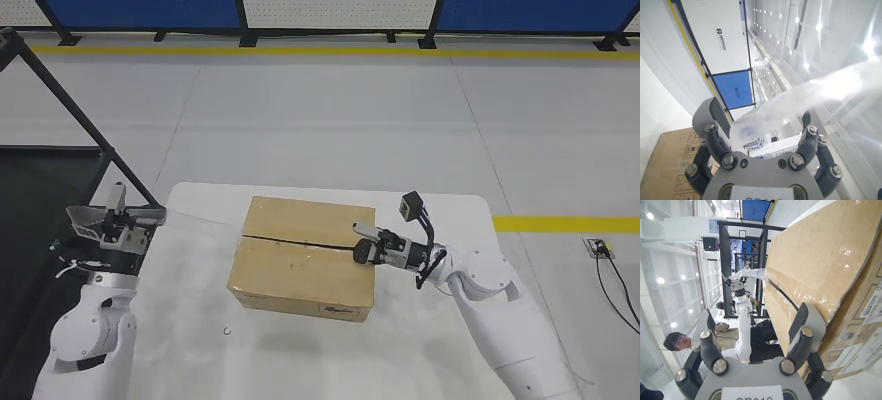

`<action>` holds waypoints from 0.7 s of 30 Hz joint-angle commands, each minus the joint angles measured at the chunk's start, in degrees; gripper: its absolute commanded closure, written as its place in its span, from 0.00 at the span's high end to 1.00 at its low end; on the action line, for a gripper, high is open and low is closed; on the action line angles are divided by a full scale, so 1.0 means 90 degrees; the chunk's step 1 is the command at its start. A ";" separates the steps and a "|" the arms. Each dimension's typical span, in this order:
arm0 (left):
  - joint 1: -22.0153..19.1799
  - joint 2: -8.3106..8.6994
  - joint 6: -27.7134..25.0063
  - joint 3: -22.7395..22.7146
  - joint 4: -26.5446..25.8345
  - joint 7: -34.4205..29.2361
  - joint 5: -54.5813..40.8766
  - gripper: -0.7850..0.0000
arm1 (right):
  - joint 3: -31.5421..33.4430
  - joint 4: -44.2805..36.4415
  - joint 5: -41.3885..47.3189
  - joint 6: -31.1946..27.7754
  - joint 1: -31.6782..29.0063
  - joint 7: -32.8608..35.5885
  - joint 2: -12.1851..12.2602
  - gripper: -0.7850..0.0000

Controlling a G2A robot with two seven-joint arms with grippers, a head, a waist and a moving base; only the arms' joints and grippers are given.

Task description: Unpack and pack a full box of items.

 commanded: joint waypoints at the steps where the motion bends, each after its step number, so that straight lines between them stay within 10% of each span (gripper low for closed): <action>1: -0.0035 0.0005 0.0060 -0.0030 0.0072 -0.0074 -0.0072 1.00 | -0.0007 -0.0005 0.0006 -0.0001 -0.0003 -0.0007 0.0004 1.00; 21: -0.0667 0.0066 0.0873 0.0319 0.1764 -0.1481 -0.0204 1.00 | -0.0110 0.0018 0.0047 0.0042 0.0062 -0.0034 0.0030 1.00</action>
